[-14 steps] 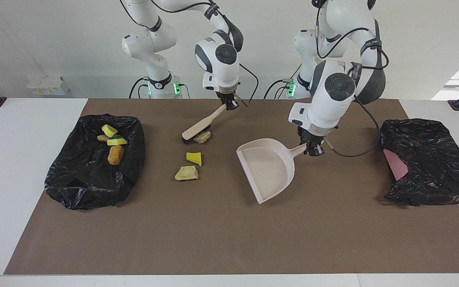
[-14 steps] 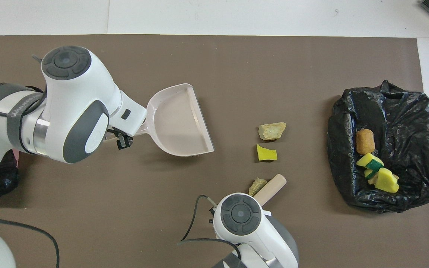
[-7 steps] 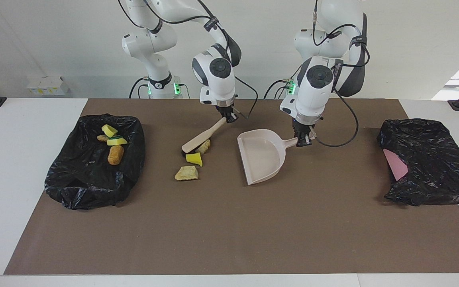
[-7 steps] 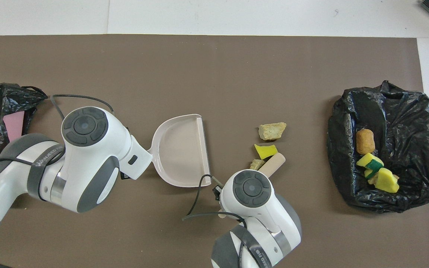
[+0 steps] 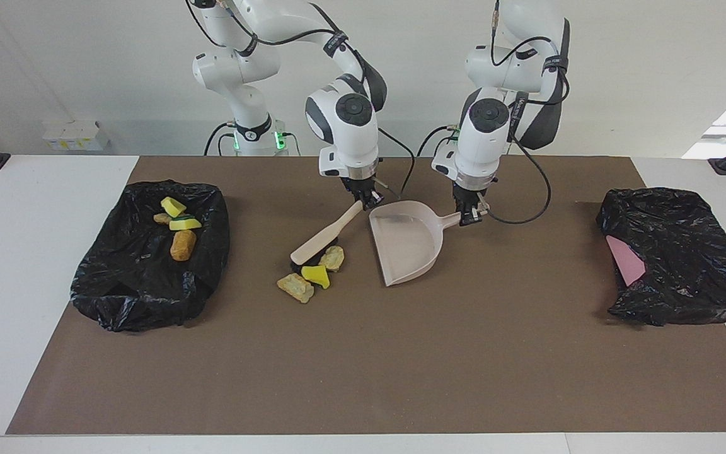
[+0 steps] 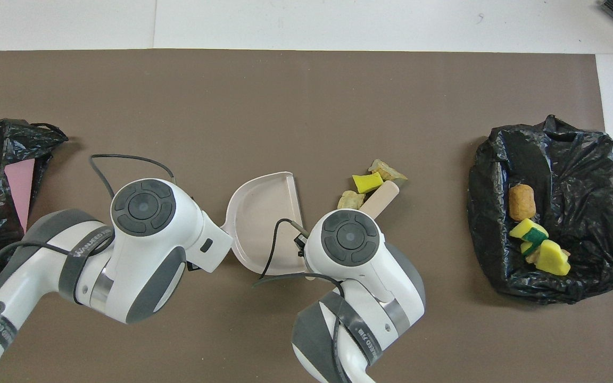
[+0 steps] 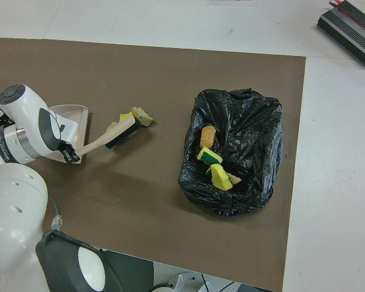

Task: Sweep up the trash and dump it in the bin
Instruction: 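Sweep the rocks and sponge into the dustpan with the right gripper's brush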

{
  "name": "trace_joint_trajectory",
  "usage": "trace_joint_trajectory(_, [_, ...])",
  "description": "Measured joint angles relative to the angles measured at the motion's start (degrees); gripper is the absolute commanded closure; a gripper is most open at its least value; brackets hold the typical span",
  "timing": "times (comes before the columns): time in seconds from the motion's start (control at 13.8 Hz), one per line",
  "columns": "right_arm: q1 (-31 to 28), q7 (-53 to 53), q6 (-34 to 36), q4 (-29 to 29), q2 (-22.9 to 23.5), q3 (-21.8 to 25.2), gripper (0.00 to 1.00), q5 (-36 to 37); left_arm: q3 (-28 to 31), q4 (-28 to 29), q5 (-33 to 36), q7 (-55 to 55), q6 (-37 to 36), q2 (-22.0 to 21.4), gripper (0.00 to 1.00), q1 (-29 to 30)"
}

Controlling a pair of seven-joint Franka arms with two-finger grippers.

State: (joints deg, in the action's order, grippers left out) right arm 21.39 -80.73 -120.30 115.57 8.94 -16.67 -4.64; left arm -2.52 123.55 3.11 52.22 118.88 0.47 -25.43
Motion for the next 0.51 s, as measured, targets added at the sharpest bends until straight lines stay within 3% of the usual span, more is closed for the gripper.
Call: trace_joint_trajectory(0.51, [-0.3, 10.5, 11.4, -2.2, -1.9, 0.1, 1.00, 6.4, 0.1, 0.2, 0.0, -3.9, 0.0, 0.4, 1.00, -0.2])
